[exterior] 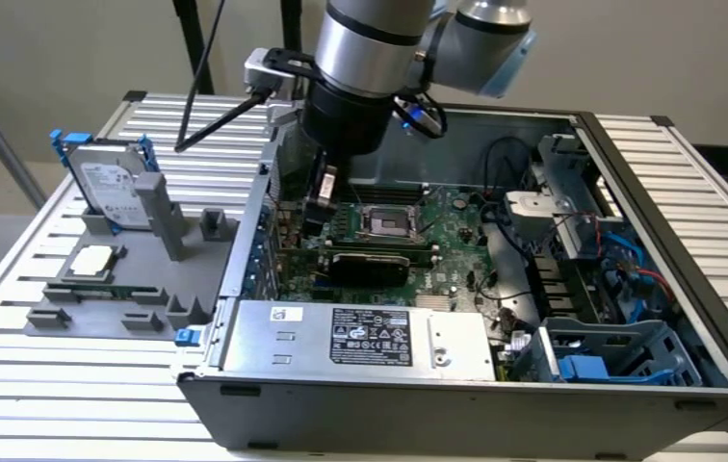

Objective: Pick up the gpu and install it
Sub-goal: 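Press down on the gpu until it lock into place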

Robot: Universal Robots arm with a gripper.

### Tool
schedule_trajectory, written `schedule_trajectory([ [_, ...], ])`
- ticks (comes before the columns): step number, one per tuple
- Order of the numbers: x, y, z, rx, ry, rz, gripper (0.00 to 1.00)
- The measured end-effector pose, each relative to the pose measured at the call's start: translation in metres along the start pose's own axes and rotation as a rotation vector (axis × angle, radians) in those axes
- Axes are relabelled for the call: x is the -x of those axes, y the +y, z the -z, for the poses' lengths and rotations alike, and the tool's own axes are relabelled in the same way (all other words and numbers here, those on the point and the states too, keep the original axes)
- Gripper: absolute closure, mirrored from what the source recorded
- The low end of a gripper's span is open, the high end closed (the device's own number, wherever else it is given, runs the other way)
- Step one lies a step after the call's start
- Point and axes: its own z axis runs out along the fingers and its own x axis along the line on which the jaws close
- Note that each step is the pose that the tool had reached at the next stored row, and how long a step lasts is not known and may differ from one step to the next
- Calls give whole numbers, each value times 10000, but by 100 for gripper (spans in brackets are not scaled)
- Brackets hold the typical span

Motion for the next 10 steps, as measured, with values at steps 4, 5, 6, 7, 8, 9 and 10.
schedule_trajectory([
  [4, 0, -1, 0, -744, -19, 162, 89],
  [5, 0, -1, 0, -927, -22, 198, 89],
  [6, 0, -1, 0, -1111, -29, 232, 89],
  [7, 0, -2, 0, -1271, -36, 264, 89],
  [8, 0, -4, 1, -1388, -41, 296, 89],
  [9, 0, -9, 2, -1481, -47, 327, 89],
  [10, 1, -17, 5, -1542, -54, 357, 89],
])
